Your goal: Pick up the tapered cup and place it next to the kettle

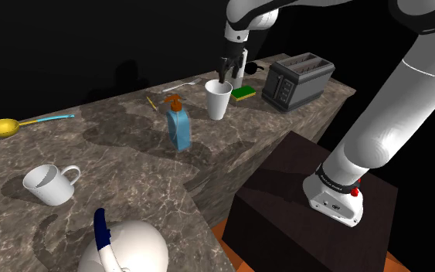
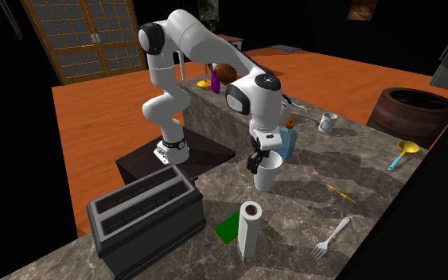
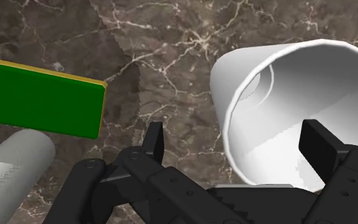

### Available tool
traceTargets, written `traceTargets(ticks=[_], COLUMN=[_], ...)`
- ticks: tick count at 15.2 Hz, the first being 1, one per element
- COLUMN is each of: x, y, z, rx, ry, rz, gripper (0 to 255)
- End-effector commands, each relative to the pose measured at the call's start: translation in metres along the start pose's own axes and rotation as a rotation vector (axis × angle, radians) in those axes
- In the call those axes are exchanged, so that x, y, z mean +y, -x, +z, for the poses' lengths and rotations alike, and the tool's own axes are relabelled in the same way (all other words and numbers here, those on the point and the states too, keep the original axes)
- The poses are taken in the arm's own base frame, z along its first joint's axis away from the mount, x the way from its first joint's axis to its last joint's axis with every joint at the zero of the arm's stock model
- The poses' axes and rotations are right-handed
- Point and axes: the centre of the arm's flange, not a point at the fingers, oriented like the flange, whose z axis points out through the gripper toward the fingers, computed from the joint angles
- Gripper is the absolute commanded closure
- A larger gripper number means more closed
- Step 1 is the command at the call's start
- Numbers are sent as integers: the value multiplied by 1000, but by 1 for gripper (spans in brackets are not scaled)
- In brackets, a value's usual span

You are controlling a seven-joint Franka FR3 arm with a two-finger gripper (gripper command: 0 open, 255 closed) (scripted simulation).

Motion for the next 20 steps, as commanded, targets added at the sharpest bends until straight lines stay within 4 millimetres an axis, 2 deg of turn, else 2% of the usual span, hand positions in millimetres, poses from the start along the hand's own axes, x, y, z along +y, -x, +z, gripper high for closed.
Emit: traceTargets(ticks=[1, 6, 14, 15, 20], x=[1, 1, 1, 1, 1], y=[-3, -3, -3, -3, -3], z=[10, 40, 40, 40, 40], rx=[0, 0, 0, 0, 0], ry=[-2, -2, -2, -2, -2], rz=[3, 3, 3, 3, 3], gripper=[0, 0, 0, 255, 255])
